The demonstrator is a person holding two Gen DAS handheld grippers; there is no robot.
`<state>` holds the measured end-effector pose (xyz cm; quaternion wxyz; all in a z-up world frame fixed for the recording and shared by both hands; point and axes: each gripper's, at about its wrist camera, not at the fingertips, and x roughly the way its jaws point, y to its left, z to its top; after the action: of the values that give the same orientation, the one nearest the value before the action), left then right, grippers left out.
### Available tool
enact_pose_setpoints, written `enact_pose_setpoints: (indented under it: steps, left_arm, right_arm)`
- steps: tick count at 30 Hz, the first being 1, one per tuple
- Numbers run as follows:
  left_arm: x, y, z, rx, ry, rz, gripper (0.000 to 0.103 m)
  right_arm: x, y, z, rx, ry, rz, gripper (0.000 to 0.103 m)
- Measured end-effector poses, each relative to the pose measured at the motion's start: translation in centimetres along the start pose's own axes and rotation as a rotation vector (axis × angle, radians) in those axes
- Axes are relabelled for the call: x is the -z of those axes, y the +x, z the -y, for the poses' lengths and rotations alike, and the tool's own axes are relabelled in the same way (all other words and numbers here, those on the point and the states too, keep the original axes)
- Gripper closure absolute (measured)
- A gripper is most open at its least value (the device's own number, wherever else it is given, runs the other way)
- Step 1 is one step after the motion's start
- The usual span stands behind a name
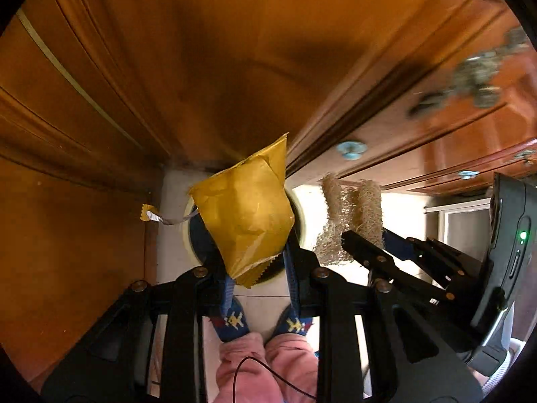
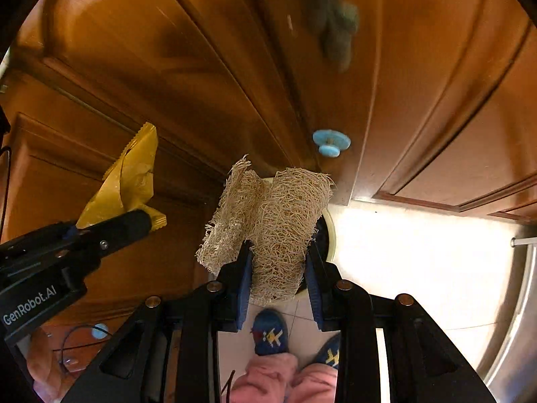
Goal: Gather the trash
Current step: 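Carry the yellow bag and tan scrubber down over the floor bin with both tools, then open both tools to drop the yellow bag and scrubber into the bin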
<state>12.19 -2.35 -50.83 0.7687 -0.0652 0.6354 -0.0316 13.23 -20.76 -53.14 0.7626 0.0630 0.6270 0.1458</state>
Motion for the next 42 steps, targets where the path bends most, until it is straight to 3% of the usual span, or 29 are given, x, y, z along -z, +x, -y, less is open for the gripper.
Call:
enact_pose_setpoints:
  steps: [2, 5, 7, 9, 13, 18, 20, 36, 42]
  left_arm:
    - [-0.2, 1.5, -0.2, -0.006, 0.002, -0.018, 0.080]
    - [-0.5, 3.2, -0.5, -0.007, 0.014, -0.039, 0.067]
    - [-0.7, 4.2, -0.6, -0.015, 0.027, -0.065, 0.041]
    - [-0.9, 5.0, -0.8, -0.035, 0.043, -0.078, 0.028]
    - [-1.4, 5.7, -0.7, -0.050, 0.051, -0.090, 0.024]
    - [-1.0, 5.5, -1.3, -0.054, 0.049, -0.084, 0.024]
    - [0.0, 4.9, -1.3, -0.055, 0.049, -0.077, 0.024]
    - [-0.2, -3.7, 0.7, -0.014, 0.064, -0.046, 0.024]
    - [0.0, -10.1, 2.3, -0.004, 0.068, -0.007, 0.024]
  right_arm:
    - [-0.1, 2.2, 0.1, 0.000, -0.001, -0.020, 0.074]
    - [-0.3, 4.7, 0.4, -0.014, 0.005, -0.054, 0.073]
    - [-0.3, 5.8, 0.3, -0.034, 0.001, -0.069, 0.071]
    - [-0.3, 6.7, 0.4, -0.051, -0.005, -0.080, 0.065]
    - [-0.4, 7.8, 0.5, -0.075, -0.010, -0.085, 0.063]
    - [-0.1, 7.8, 1.1, -0.106, 0.026, -0.072, 0.040]
    - [0.3, 7.6, 1.5, -0.113, 0.038, -0.065, 0.038]
    - [2.5, 1.2, 4.1, -0.154, 0.117, -0.027, 0.038]
    - [3.4, -5.1, 3.1, -0.179, 0.123, 0.003, 0.038]
